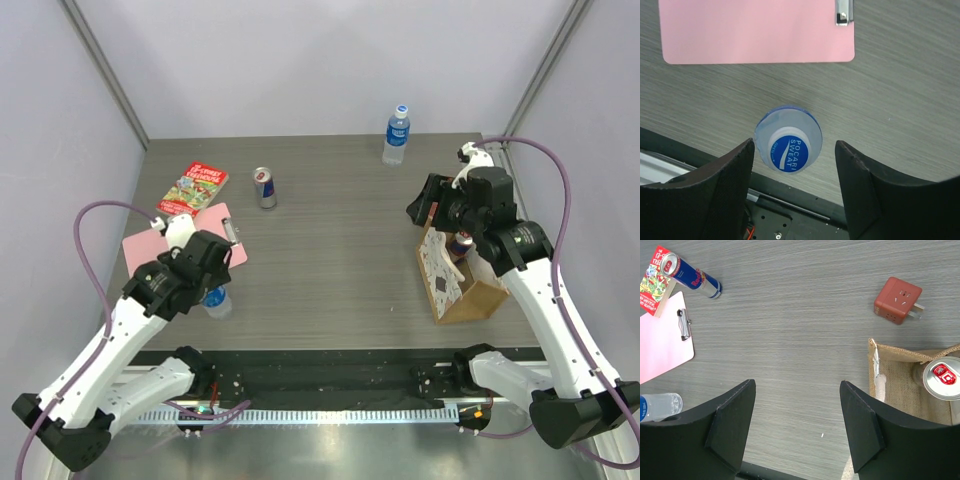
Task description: Place the beverage into the canvas bag
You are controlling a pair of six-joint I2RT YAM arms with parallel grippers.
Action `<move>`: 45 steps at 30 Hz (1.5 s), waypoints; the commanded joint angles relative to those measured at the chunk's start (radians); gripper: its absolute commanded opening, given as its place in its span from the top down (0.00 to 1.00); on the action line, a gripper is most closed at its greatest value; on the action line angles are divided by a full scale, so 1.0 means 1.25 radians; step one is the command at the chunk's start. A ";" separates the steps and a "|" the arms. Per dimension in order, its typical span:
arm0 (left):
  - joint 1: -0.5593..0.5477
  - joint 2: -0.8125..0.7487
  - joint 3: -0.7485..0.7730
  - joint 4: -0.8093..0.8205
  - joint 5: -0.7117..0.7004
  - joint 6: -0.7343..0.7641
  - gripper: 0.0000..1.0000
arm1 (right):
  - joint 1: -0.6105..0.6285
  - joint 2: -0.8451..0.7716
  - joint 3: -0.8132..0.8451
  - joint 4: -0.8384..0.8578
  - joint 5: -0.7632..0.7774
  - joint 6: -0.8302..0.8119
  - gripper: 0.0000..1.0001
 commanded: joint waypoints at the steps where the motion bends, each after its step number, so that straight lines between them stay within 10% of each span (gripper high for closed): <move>1: -0.001 0.006 -0.019 0.034 0.045 -0.025 0.38 | 0.008 -0.015 -0.001 0.037 -0.008 0.001 0.27; 7: -0.001 0.010 0.014 0.111 0.116 0.048 0.99 | 0.011 -0.020 -0.012 0.037 -0.001 -0.003 0.27; 15: -0.007 0.111 0.095 0.267 0.326 0.163 1.00 | 0.015 -0.023 -0.040 0.038 0.002 -0.010 0.27; 26: -0.149 0.309 0.185 0.328 0.346 0.202 1.00 | 0.030 -0.020 -0.075 0.036 0.002 -0.025 0.27; 28: -0.154 0.322 0.178 0.342 0.375 0.200 0.93 | 0.035 -0.018 -0.080 0.036 0.002 -0.026 0.27; 34: -0.154 0.303 0.173 0.347 0.364 0.205 0.04 | 0.091 0.005 -0.073 0.032 0.004 -0.027 0.27; 39: -0.132 0.272 0.193 0.316 0.344 0.236 0.00 | 0.186 0.034 -0.039 0.059 0.053 -0.015 0.23; 45: 0.160 0.247 0.121 0.336 0.611 0.235 0.00 | 0.339 0.138 0.036 0.089 0.092 -0.002 0.16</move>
